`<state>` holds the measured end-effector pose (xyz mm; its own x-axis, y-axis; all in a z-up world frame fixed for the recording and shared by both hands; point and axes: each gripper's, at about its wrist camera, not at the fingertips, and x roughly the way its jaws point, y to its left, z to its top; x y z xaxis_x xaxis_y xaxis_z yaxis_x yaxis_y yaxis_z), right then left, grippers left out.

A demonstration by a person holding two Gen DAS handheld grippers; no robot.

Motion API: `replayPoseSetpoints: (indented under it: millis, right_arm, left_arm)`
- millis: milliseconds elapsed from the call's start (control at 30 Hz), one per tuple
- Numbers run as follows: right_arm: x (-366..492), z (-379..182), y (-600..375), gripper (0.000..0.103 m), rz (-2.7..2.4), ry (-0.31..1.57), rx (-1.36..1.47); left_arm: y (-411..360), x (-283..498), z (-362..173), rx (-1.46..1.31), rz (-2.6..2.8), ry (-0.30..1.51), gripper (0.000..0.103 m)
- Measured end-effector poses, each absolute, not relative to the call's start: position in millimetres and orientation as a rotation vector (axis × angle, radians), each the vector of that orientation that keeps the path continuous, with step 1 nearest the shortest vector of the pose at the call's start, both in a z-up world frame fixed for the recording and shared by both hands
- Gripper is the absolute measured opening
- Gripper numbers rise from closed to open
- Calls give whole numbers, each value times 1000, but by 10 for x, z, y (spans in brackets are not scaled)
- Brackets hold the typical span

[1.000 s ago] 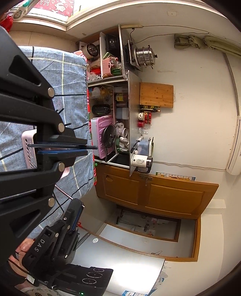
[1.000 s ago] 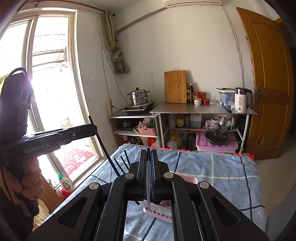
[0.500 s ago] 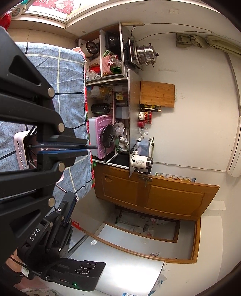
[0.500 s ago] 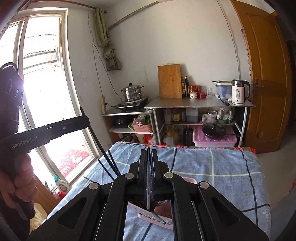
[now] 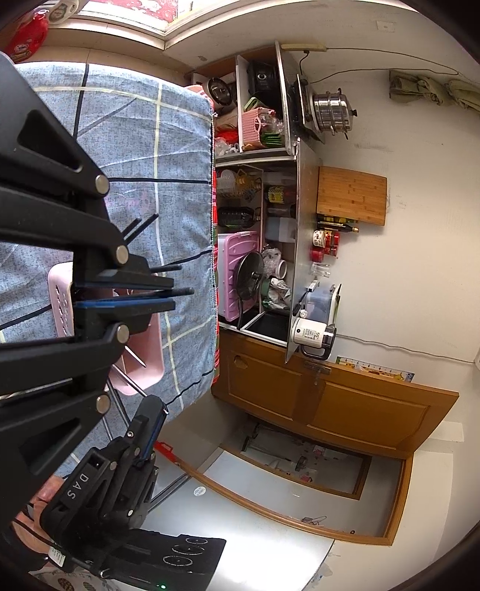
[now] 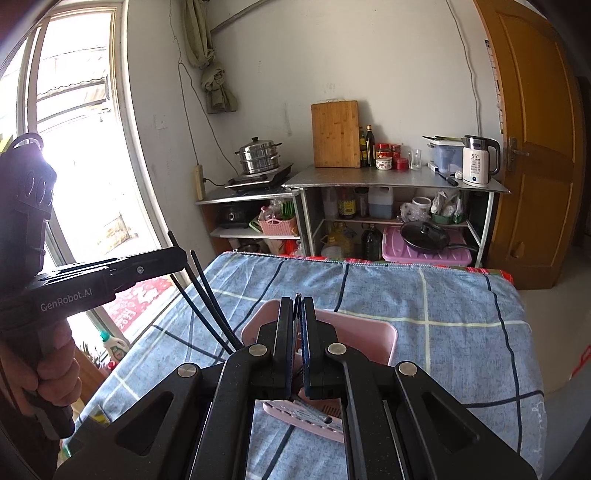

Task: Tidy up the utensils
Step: 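Lower both chopsticks into the basket and open both grippers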

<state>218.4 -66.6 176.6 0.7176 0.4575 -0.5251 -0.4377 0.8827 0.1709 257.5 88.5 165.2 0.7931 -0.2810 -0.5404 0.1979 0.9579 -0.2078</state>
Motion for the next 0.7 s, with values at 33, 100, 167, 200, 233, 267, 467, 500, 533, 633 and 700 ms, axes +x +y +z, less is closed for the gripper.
replayPoseSetpoints:
  millis: [33,100,167,200,233,267,467,500,533,633,700]
  right_arm:
    - [2190,1736,-657,4,495,599,29]
    - [2183,1713,-647,4,484,597,13]
    - [2180,1708,-648,4,485,602,10]
    - [2187,1706,-644,4,485,608,6]
    - [2195,1692,-638,4,486,619,0]
    - [2196,1673,-627,4,485,628,-10]
    - [2204,1587,-583,4,488,651,-32]
    - [2206,1581,-575,4,483,654,-38]
    - [2206,1576,-568,4,478,656,-43]
    - [2216,1560,-565,5,477,677,-46]
    - [2201,1559,-571,13,478,682,-43]
  left_arm:
    - [881,2583,1620,-144,-259,609,4]
    - [879,2585,1566,-143,-258,620,4]
    - [868,2585,1512,-146,-262,631,4]
    - [860,2590,1486,-144,-264,637,4]
    - [850,2591,1464,-143,-266,643,5]
    - [844,2589,1443,-144,-268,647,5]
    - [858,2569,1414,-144,-258,638,5]
    - [857,2561,1410,-138,-254,641,5]
    - [857,2560,1399,-136,-256,648,5]
    - [861,2550,1372,-129,-247,654,5]
    - [874,2531,1373,-134,-246,650,5]
